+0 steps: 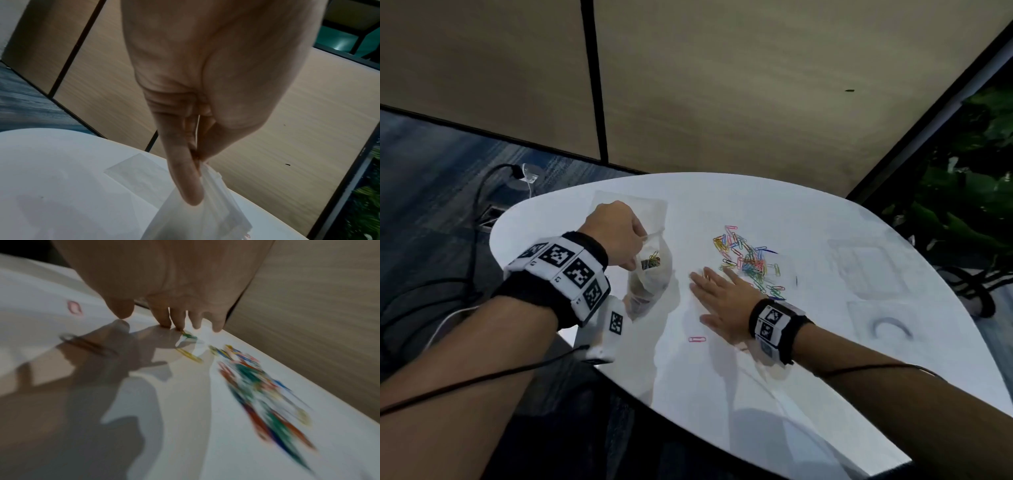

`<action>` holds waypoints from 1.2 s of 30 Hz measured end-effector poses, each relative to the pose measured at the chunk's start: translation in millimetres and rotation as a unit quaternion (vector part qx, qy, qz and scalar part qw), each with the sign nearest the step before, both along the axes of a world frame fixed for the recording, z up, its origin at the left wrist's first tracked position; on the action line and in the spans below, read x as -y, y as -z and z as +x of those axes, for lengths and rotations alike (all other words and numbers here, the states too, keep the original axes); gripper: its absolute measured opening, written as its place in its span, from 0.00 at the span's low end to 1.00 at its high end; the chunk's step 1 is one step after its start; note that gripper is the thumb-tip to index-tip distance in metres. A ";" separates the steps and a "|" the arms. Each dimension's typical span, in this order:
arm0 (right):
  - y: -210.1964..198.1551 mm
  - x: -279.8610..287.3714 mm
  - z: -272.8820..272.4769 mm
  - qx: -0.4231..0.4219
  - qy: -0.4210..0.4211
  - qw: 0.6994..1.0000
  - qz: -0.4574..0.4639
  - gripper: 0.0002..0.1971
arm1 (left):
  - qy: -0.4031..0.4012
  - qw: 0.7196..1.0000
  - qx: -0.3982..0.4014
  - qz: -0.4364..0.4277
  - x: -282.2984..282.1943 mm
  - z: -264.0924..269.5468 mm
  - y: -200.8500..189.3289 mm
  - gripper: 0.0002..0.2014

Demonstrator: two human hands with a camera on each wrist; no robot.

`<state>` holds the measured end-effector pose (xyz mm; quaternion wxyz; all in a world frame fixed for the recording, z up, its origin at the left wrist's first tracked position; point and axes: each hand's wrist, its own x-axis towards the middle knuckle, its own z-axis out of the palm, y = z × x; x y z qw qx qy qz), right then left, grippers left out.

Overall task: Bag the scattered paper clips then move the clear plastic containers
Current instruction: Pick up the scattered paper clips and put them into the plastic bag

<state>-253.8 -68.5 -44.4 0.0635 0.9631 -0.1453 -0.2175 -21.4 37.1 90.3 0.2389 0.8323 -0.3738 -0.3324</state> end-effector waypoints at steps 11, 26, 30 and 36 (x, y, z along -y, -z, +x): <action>-4.4 56.4 -12.8 0.111 0.240 0.964 0.019 0.09 | 0.078 0.996 0.030 0.003 0.0 -24.7 -6.1 0.14; -73.5 56.4 -15.6 0.466 0.573 0.549 0.391 0.08 | 0.111 0.992 0.053 0.006 7.9 -38.7 1.6 0.15; -114.3 21.2 15.8 0.505 0.503 0.406 0.572 0.09 | 0.103 0.994 0.040 0.001 10.1 -38.3 3.3 0.14; -106.4 -21.9 51.0 0.429 0.472 0.458 0.619 0.08 | 0.085 0.996 0.018 -0.017 9.0 -34.2 4.7 0.11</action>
